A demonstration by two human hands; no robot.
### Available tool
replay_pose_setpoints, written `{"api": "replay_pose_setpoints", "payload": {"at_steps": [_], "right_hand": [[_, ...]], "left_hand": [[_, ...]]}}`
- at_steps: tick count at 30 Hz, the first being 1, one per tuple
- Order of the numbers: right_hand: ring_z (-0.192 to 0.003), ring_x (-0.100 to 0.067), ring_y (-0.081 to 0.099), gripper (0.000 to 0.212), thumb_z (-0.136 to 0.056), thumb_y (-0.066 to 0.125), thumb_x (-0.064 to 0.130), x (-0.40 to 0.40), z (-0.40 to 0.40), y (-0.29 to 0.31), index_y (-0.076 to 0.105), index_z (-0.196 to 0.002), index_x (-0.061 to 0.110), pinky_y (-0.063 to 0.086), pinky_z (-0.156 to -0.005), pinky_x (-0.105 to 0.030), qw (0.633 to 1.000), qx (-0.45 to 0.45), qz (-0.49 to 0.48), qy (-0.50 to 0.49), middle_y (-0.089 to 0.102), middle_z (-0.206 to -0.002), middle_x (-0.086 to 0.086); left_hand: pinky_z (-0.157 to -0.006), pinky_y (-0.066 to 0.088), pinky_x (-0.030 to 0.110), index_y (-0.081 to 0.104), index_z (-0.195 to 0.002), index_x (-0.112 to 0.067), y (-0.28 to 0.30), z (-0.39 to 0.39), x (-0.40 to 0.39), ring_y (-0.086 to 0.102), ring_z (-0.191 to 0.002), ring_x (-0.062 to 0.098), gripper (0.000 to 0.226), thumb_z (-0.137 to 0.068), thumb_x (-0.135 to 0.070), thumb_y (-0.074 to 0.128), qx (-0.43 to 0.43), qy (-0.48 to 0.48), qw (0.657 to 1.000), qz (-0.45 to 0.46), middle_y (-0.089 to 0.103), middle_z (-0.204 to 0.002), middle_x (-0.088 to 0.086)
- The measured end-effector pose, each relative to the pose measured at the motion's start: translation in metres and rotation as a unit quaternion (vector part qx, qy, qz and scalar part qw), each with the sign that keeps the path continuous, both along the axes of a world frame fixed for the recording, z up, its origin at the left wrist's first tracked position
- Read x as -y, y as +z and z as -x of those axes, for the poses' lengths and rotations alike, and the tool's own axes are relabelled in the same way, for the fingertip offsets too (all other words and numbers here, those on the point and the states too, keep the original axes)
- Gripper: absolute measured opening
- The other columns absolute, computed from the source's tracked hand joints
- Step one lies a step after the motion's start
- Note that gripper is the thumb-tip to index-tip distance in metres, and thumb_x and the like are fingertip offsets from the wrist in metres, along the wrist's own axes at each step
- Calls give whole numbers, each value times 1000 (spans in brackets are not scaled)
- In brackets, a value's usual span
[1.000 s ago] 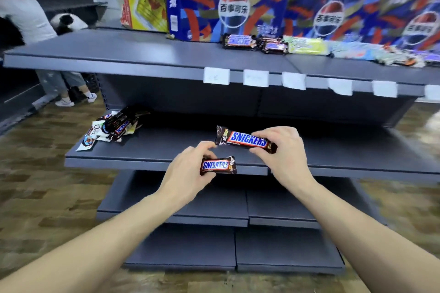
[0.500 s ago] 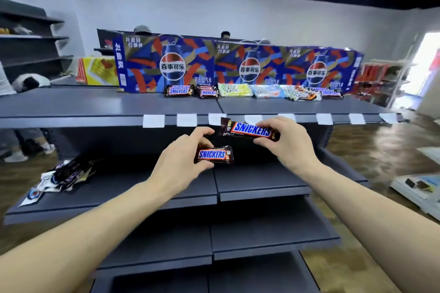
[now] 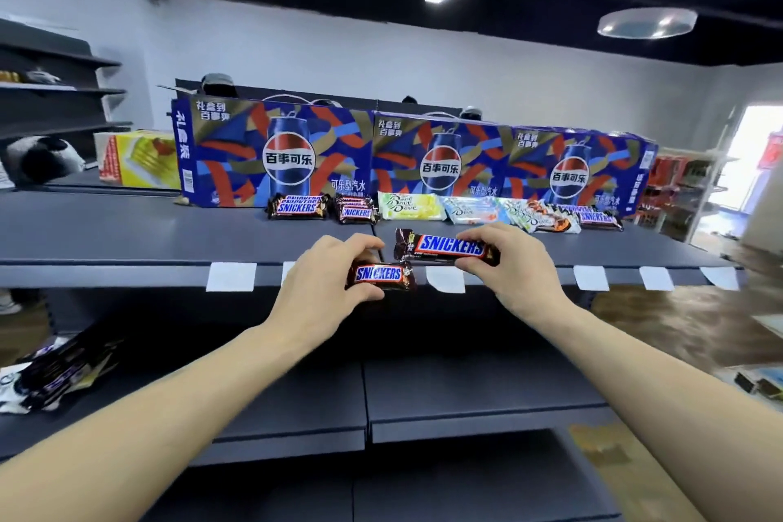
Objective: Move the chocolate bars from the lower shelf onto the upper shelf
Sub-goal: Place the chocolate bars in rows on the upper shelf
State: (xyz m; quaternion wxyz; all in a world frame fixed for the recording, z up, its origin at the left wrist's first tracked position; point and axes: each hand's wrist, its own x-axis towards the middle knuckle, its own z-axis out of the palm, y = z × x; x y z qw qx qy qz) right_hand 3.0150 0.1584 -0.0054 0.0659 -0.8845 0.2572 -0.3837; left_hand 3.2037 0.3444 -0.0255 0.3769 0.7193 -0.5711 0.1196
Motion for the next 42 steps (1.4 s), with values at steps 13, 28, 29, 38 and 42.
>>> {"api": "replay_pose_setpoints", "payload": {"at_steps": [13, 28, 29, 38, 42], "right_hand": [[-95, -10, 58, 33, -81, 78, 33, 95, -88, -6, 70, -112, 32, 51, -80, -32, 1000, -10, -25, -11, 65, -106, 13], [-99, -8, 59, 34, -79, 78, 38, 157, -114, -6, 70, -112, 32, 48, -86, -28, 998, -52, -24, 23, 67, -109, 15], [-99, -8, 59, 34, -79, 78, 37, 161, -114, -6, 70, -112, 31, 48, -85, -28, 998, -52, -26, 24, 67, -109, 14], [-102, -10, 59, 35, -80, 78, 36, 209, -75, -2, 71, -113, 31, 45, -88, -26, 997, -42, -47, 33, 68, -112, 11], [-107, -13, 59, 35, -79, 79, 35, 248, -34, 0, 71, -112, 29, 46, -94, -31, 997, -44, -52, 30, 68, -114, 8]], "left_hand": [[-90, 48, 37, 55, -120, -32, 0, -107, 101, 56, -103, 10, 46, -80, -16, 73, -59, 31, 998, 6, 65, -103, -18], [-86, 45, 37, 54, -127, -29, 10, -134, 166, 50, -105, 22, 51, -78, -25, 70, 90, 135, 984, -70, 63, -113, -3], [-89, 44, 37, 55, -128, -28, 11, -130, 168, 49, -107, 22, 52, -78, -24, 70, 104, 132, 983, -70, 62, -116, -4], [-93, 42, 38, 59, -124, -24, 29, -66, 215, 50, -112, 22, 41, -83, -24, 63, 161, 84, 981, -64, 60, -121, -4], [-98, 41, 37, 60, -121, -22, 28, -25, 252, 49, -118, 21, 37, -84, -26, 61, 161, 70, 982, -74, 60, -124, -4]]}}
